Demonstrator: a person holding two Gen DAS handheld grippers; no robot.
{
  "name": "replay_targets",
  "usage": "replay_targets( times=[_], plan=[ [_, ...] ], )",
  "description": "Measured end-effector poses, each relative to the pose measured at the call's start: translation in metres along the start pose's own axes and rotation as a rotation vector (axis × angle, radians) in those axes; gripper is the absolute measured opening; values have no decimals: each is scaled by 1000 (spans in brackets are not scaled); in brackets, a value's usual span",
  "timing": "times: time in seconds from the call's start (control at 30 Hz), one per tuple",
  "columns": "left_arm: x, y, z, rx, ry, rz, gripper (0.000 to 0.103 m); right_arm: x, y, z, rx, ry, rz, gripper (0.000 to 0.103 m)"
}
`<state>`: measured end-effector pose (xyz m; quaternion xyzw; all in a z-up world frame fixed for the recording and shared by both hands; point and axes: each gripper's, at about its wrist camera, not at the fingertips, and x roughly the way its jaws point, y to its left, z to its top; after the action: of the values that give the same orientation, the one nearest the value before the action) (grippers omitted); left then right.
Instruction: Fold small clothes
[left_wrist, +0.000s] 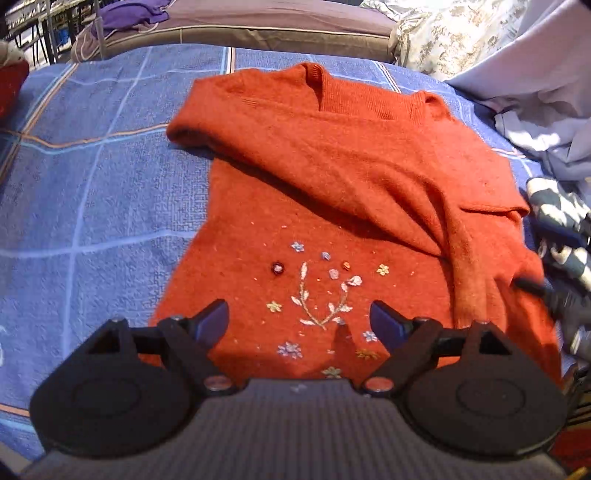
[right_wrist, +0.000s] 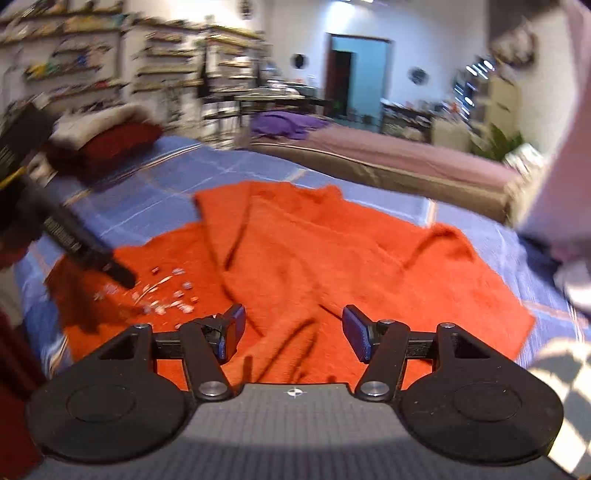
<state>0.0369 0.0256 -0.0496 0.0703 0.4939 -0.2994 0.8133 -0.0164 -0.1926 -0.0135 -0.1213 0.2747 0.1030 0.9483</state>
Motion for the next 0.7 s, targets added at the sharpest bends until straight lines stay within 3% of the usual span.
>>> replay_targets(
  times=[0.07,0.17,0.2,0.23,0.27,0.33,0.4,0.5,0.53,0.57,0.6,0.7],
  plan=[
    [1,-3,-3,-14,4,-17,87,6,23,0,-109,56,41,96],
    [6,-8,-5,-5,6,-18,87,31,40,-12,-175,210,14,93],
    [6,-10,-6,0,4,-15,87,40,45,-17,-212,267,-3,84],
    [5,-11,-7,3,-2,-17,87,47,49,-23,-240,314,-38,49],
    [3,-12,-9,7,-8,-21,88,50,48,-27,-230,328,-69,7],
    [1,-13,-12,8,-11,-23,89,46,30,-23,-74,291,-111,9],
    [0,-13,-15,3,-9,-25,89,29,-15,-16,295,194,-108,9],
    [2,-10,-19,-14,3,-25,89,6,-96,-50,1050,-20,79,9],
    [3,-9,-21,-17,6,-25,89,3,-116,-78,1356,-68,140,9],
    [3,-9,-21,-18,6,-26,89,1,-126,-97,1521,-70,158,10],
    [3,-9,-22,-17,5,-27,89,-3,-132,-110,1593,-44,126,12],
    [0,-10,-23,-11,-1,-29,90,-17,-129,-97,1237,159,-192,54]
  ],
)
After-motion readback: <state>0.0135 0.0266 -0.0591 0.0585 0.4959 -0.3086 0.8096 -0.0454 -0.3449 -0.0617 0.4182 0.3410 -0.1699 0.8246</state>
